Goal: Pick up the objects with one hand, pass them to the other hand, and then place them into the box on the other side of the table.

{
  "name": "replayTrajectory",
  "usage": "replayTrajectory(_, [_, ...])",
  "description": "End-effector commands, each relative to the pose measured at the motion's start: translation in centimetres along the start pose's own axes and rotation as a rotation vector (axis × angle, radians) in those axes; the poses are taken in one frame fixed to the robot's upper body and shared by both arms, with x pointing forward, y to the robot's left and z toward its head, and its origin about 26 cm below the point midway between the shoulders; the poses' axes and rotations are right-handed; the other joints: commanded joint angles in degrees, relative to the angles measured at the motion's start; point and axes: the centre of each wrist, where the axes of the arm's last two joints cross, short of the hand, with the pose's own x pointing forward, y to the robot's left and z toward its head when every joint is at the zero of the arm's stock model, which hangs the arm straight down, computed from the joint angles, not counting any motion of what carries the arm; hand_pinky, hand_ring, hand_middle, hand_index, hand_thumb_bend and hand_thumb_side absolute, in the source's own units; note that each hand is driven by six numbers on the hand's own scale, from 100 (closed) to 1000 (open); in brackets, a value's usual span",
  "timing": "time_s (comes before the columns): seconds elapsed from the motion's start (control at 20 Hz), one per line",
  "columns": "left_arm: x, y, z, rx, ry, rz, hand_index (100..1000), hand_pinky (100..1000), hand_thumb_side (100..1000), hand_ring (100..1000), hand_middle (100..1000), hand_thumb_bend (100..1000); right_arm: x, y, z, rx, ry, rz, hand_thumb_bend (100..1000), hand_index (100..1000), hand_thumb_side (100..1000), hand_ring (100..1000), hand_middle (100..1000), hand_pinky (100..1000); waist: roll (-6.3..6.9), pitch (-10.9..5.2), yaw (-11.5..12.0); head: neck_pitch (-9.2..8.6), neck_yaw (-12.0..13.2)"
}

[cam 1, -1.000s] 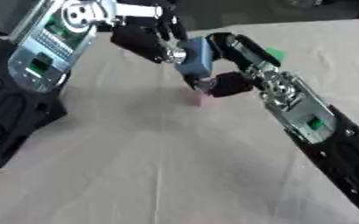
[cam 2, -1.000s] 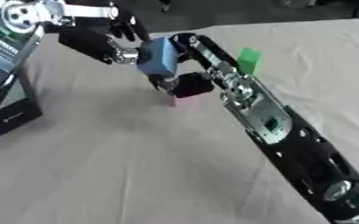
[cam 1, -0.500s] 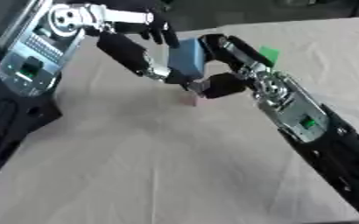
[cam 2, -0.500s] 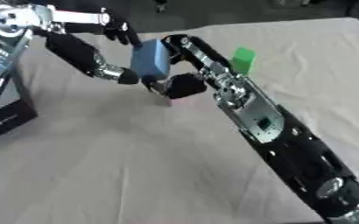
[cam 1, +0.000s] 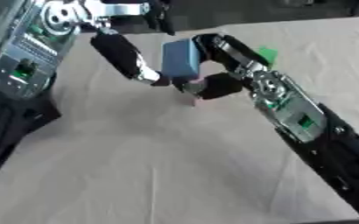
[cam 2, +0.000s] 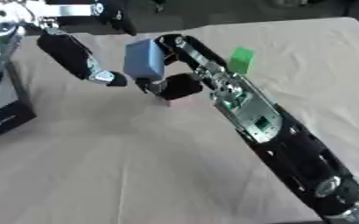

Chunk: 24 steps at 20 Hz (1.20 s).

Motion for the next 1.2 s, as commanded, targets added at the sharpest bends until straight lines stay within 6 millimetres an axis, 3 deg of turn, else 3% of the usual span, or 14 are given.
replayTrajectory(0.05, [0.7,0.6,0.3,0.034,-0.005,-0.017,842,924,360,886,805,524,1.3,-0.3,-0.2,0.002,-0.043,0.007,146,536,100,715,541,750,0.03,-1.32,0.00,-0.08,0.00])
replayTrajectory(0.9, [0.5,-0.5,-1.4,0.022,0.031,0.025,832,922,434,884,806,477,2.5,-0.7,0.8,0.012,-0.061,0.026,162,531,100,710,536,745,0.08,-1.36,-0.08,-0.08,0.45])
replayTrajectory(1.2, [0.4,-0.9,-1.9,0.040,0.044,0.038,816,907,384,872,785,383,2.5,-0.6,0.8,0.021,-0.065,0.041,169,530,100,706,535,744,0.21,-1.37,-0.15,-0.08,0.57])
